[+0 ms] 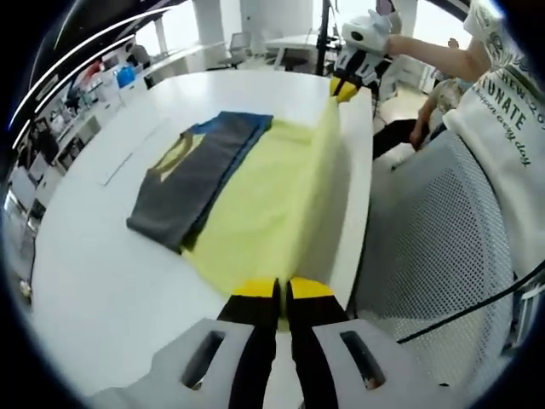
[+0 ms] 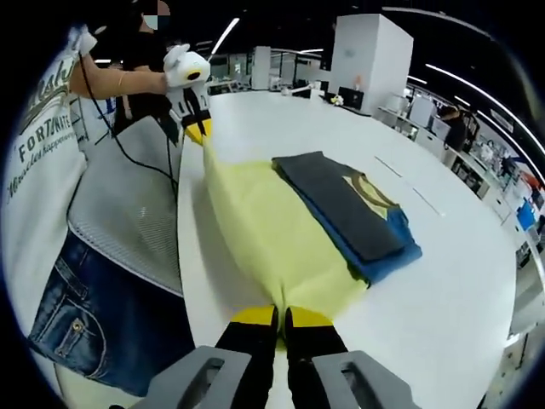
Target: Fold the garment on the visible template until the final outline fits inside the template.
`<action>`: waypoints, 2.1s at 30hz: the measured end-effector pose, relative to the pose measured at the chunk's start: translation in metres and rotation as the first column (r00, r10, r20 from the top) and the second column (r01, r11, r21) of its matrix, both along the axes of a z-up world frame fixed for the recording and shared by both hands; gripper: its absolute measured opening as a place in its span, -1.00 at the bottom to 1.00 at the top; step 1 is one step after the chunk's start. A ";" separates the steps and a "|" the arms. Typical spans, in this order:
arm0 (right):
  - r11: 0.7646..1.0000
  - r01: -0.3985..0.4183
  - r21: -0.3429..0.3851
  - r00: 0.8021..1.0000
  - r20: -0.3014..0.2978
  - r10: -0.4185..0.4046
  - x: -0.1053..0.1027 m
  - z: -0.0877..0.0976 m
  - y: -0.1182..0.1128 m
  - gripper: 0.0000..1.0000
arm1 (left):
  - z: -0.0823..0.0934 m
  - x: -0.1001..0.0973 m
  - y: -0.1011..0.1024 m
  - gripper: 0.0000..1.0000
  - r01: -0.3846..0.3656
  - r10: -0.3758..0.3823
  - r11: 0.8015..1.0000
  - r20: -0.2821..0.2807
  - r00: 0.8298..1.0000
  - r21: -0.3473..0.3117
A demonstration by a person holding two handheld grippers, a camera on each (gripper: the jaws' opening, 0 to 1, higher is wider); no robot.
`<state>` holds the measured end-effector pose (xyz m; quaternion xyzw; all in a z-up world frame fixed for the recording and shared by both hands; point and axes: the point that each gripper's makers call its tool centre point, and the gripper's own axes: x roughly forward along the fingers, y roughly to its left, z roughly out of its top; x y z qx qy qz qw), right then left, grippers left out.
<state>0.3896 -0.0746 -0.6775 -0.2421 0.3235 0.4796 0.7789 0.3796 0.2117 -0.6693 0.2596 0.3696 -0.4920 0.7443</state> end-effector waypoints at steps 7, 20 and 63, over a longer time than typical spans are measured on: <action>1.000 0.016 0.008 0.999 0.030 -0.016 0.013 0.007 -0.001 -1.00 | 0.007 0.020 -0.001 -0.99 0.014 -0.014 1.000 0.030 0.999 0.009; 0.998 0.055 0.012 0.990 0.128 -0.056 0.052 0.036 -0.006 -1.00 | 0.038 0.063 -0.006 -0.99 0.025 -0.024 1.000 0.083 0.996 -0.004; 0.993 0.117 -0.020 0.959 0.262 -0.107 0.189 0.063 -0.005 -1.00 | 0.047 0.203 -0.009 -1.00 -0.012 0.012 1.000 0.164 0.986 -0.004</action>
